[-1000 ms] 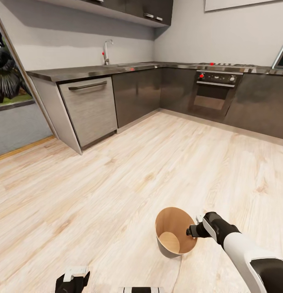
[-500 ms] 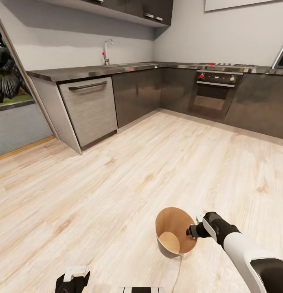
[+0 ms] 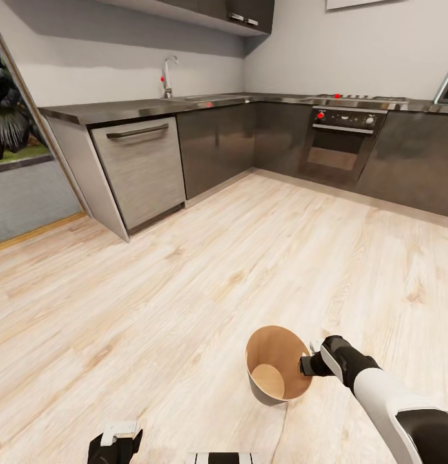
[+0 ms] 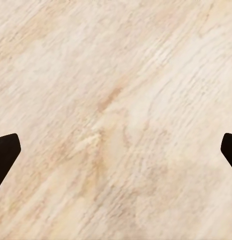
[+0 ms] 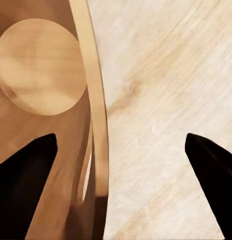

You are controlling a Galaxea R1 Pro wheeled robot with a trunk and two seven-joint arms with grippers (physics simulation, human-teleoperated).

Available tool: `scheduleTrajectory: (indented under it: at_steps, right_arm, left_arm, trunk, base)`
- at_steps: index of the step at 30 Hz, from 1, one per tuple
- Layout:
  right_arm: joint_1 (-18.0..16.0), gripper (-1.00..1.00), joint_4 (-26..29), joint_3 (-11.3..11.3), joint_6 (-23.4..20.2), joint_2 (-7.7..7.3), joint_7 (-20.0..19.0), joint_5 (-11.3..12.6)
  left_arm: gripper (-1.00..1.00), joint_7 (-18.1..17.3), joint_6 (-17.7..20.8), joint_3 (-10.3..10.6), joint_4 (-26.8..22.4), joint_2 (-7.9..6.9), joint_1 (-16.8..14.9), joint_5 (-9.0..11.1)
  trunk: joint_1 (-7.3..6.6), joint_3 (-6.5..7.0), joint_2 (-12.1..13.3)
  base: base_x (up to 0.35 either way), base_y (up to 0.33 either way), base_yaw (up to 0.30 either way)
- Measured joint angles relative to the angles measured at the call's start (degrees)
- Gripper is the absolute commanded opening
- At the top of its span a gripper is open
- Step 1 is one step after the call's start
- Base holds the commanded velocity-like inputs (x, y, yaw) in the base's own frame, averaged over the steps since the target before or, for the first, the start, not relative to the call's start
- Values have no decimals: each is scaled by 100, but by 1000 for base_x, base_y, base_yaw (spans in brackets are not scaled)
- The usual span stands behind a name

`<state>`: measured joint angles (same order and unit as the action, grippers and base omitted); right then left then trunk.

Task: Put the three can of soda from the living room inside the tash can in the kitchen.

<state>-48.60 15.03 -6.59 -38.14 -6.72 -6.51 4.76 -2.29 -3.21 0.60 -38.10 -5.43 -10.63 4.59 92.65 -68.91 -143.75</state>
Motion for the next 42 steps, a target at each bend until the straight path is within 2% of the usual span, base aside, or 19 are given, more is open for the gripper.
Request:
scheduleTrajectory:
  at_steps: [3, 13, 22, 26, 27, 28, 29, 42]
  right_arm:
    - [5, -100, 6, 34, -4, 1, -18, 103]
    - [5, -100, 7, 35, 3, -2, -13, 47]
    - [17, -100, 2, 38, 75, -1, -20, 78]
    - [26, -100, -13, -22, 311, 2, -21, -88]
    - [39, -100, -29, -86, 406, 32, 12, -56]
    - [40, -100, -104, -19, 642, 34, 17, -28]
    - [35, -100, -6, -16, 677, 35, 27, -66]
    - [45, -100, 51, -21, 770, 92, 22, -40]
  left_arm:
    - [100, 0, 0, 2, -2, -1, -1, 3]
    - [100, 0, -2, 2, 0, -1, 0, 0]
    - [100, 0, 19, -11, 13, -1, 0, -2]
    - [100, 0, 16, -8, 12, -1, 0, -2]
    - [100, 0, 18, -12, 19, -2, 0, -3]
    - [100, 0, 19, -13, 19, -2, 0, -3]
    - [100, 0, 19, -13, 21, -1, 0, -5]
    - [100, 0, 40, -16, 21, -1, -3, -11]
  trunk:
    - [0, 0, 0]
    - [-1, 1, 0]
    - [-24, 199, 12]
    - [-33, 287, 17]
    - [-36, 309, 18]
    - [-38, 331, 20]
    - [-41, 354, 21]
    - [-75, 641, 39]
  base:
    - [0, 0, 0]
    - [0, 0, 0]
    - [0, 0, 0]
    - [0, 0, 0]
    - [0, 0, 0]
    - [0, 0, 0]
    - [0, 0, 0]
    - [0, 0, 0]
